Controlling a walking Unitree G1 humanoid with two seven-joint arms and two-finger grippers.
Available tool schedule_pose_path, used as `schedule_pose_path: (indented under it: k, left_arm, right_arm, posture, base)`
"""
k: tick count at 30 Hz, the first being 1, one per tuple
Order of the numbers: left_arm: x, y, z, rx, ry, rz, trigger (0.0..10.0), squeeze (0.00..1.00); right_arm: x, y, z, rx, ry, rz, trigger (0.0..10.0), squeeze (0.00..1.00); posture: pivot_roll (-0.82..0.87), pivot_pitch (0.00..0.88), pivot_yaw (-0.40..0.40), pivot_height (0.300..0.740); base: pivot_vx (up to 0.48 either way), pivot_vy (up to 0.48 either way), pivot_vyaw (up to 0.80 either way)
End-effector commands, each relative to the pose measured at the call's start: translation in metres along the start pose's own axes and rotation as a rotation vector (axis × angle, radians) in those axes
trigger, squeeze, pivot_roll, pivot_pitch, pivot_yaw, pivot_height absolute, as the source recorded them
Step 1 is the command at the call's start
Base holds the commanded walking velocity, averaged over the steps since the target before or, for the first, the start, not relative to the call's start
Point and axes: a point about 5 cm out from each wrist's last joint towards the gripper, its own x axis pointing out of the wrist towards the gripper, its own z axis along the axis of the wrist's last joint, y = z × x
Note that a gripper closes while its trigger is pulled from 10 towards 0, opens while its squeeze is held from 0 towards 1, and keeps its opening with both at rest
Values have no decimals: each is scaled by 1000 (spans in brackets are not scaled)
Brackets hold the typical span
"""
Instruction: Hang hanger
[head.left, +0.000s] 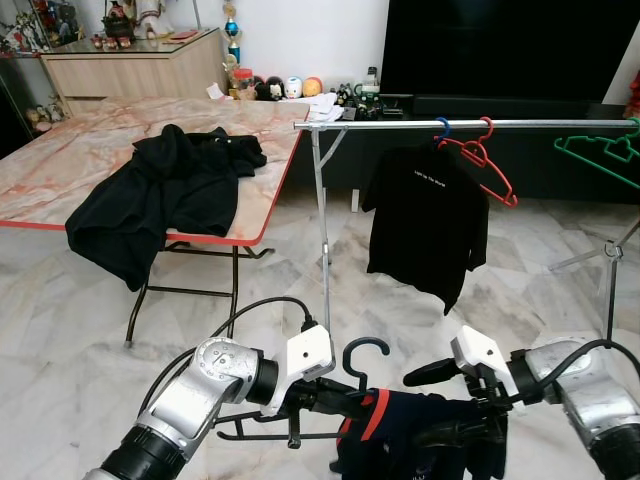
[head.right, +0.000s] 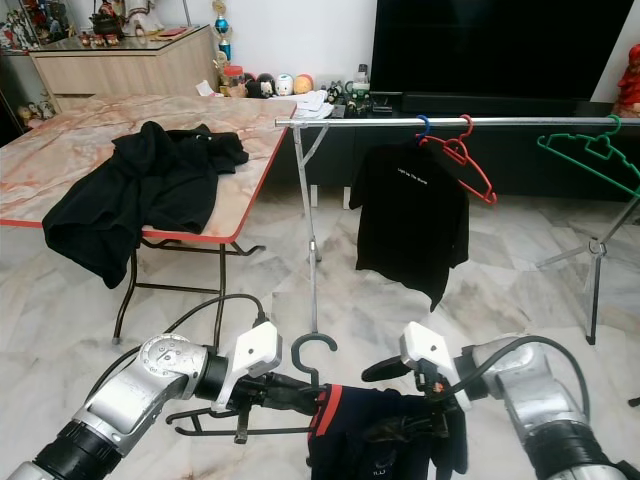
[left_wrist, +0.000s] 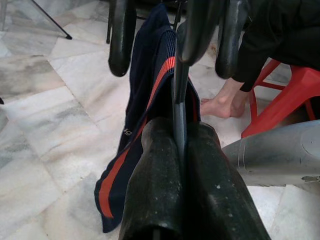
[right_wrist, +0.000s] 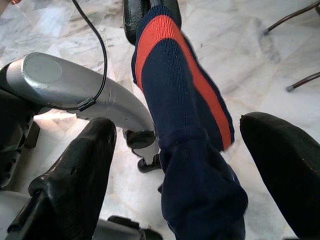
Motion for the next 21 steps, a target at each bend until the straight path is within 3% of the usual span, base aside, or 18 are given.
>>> schedule_pose_path:
  k: [1,6,7,8,9,10,11,21]
  left_arm:
    - [-2,2,14,50,-16,-7,10000,0]
    - [-2,0,19,61,-21,-13,10000,0]
    - [-2,0,19,64,-22,-14,10000,0]
    - [-1,0,20,65,-22,-15,10000,0]
    - [-1,0,20,69,-21,-17,10000,0]
    - [-1,0,20,70,-20,-17,10000,0]
    - [-1,0,20,72,-20,-17,10000,0]
    - [-1,2,24,85,-22,1,10000,0]
  right_arm:
    - [4,-8,7,-26,-12,-53,10000,0]
    - [13,-5,4,15,-24,32,10000,0]
    - [14,-5,4,19,-24,41,9098,0]
    - [14,-5,4,22,-25,47,9098,0]
    - [16,-5,5,22,-26,49,1686,0]
    - [16,-6,5,21,-26,46,1686,0]
    - [17,-7,5,21,-27,46,0,0]
    - [20,-7,-1,31,10,38,0,0]
  posture:
    - [-60,2,41,740]
    - [-50,11,38,740]
    - [-49,12,36,740]
    - [-47,13,35,740]
    - [-47,13,35,740]
    - [-44,16,34,740]
    - [-44,16,34,740]
    - [-39,21,32,740]
  base:
    - [0,0,0]
    - [0,0,0]
    - [0,0,0]
    - [0,0,0]
    - [0,0,0]
    - [0,0,0]
    - [0,0,0]
    - [0,0,0]
